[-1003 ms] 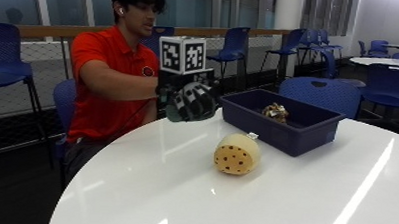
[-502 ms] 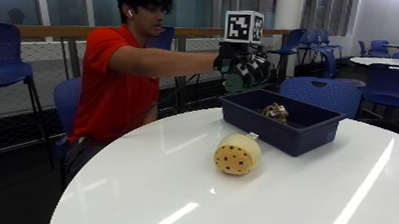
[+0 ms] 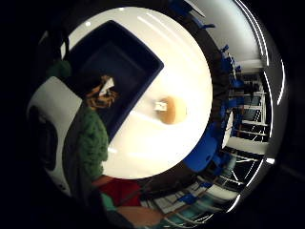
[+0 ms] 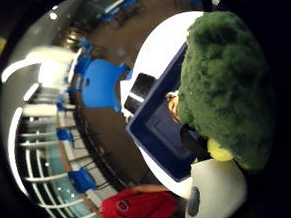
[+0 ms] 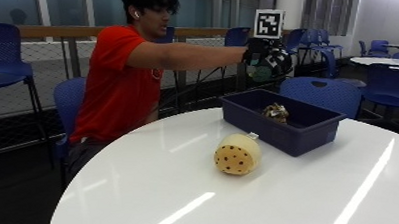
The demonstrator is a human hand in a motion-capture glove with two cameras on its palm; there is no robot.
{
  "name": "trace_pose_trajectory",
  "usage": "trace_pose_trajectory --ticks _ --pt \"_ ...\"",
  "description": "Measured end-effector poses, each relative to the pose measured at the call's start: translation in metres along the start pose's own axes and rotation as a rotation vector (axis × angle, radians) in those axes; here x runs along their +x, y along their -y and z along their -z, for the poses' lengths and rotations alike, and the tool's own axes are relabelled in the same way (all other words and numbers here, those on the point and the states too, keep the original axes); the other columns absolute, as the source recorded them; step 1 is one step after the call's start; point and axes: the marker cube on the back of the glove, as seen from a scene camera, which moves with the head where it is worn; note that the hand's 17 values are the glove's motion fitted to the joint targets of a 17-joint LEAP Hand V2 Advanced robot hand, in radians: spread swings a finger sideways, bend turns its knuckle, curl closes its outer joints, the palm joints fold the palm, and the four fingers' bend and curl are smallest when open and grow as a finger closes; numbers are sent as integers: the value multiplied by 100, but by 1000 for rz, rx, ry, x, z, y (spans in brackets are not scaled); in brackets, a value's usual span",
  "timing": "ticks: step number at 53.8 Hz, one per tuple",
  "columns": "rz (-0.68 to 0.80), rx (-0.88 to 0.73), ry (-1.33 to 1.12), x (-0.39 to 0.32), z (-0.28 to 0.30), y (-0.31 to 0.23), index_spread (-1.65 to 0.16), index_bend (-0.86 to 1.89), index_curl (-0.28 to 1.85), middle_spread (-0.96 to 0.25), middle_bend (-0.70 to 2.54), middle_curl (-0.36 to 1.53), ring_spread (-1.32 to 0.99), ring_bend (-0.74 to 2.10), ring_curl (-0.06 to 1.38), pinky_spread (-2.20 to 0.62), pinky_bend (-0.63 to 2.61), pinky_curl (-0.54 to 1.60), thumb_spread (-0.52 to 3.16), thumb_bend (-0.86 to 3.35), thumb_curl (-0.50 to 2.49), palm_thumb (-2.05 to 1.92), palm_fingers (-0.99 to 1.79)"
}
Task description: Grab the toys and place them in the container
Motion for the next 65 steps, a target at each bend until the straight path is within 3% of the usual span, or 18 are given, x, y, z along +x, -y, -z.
trace_pose_trajectory --ticks 7,12,15,19,24,32,40,65 --pt "-71 18 13 -10 0 7 -54 32 86 -59 47 96 -58 102 67 -42 113 46 40 15 120 70 69" --pt "49 -34 31 -11 -5 2 -55 29 89 -59 46 96 -59 101 68 -42 113 46 42 14 122 69 69" --pt "20 -109 -25 -5 -12 1 -53 13 86 -55 31 91 -56 96 66 -41 126 49 52 8 119 60 46" --pt "-11 -130 -72 2 -19 -1 -48 5 79 -45 17 84 -43 80 65 -27 124 51 79 -7 104 34 -13" --pt "-23 -93 -31 10 -20 -5 -44 7 67 -33 14 76 -28 51 53 -13 121 45 94 -10 88 13 -34" --pt "93 -48 -39 41 -20 -19 -39 9 54 -20 12 65 -13 29 44 0 104 38 103 -8 69 -6 -33" --pt "-114 -45 -1 83 -25 -23 -37 11 46 -13 11 54 -7 20 40 6 94 34 104 -9 55 -10 -28" --pt "-292 -56 59 206 -81 -54 -35 13 33 -10 14 37 -3 17 34 10 78 30 99 -9 30 -12 -18"
